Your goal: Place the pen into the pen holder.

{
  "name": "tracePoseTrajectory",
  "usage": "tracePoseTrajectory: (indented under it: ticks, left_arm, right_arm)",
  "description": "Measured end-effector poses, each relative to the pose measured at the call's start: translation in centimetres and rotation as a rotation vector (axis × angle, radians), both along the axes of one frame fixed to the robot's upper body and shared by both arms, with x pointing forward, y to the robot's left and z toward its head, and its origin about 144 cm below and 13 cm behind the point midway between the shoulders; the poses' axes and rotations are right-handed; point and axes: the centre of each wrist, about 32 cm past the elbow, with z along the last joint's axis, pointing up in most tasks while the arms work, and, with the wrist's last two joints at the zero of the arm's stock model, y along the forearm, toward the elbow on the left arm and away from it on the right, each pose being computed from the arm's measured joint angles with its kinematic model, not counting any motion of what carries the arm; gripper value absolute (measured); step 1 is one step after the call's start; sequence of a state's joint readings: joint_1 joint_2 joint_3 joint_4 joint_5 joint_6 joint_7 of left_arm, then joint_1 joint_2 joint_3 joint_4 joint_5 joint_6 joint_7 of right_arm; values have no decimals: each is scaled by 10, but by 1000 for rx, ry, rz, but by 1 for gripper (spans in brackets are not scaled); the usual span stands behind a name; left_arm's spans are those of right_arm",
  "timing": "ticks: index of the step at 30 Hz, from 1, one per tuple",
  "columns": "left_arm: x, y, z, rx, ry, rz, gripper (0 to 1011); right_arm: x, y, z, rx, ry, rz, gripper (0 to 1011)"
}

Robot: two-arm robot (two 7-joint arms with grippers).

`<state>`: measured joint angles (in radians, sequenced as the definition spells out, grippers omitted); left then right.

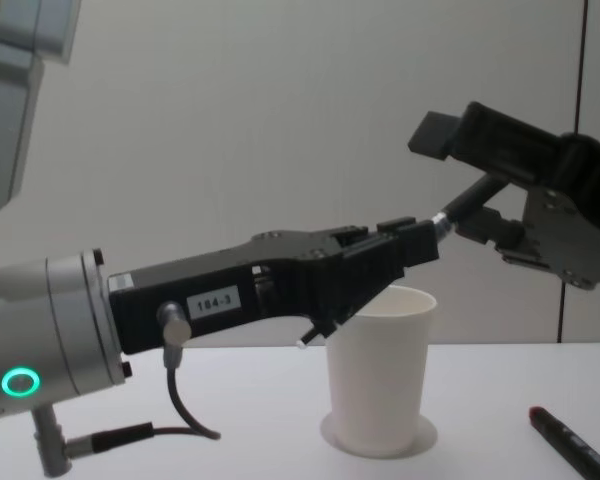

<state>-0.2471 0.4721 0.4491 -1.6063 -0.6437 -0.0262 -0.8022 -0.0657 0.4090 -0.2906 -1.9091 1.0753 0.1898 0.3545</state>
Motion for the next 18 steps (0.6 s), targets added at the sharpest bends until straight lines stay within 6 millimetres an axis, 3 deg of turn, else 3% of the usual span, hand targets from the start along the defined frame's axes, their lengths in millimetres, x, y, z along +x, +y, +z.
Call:
tracePoseTrajectory:
  ticks: [8,14,18]
  left_arm:
    - [0,0,0,0,0,0,140]
    - [0,0,0,0,0,0,140]
    - [0,0,0,0,0,0,140]
  right_arm:
    - [0,0,0,-1,-1,3,892]
    - [-1,0,0,-1,-1,4,692]
    - [-1,0,0,-1,-1,4,621]
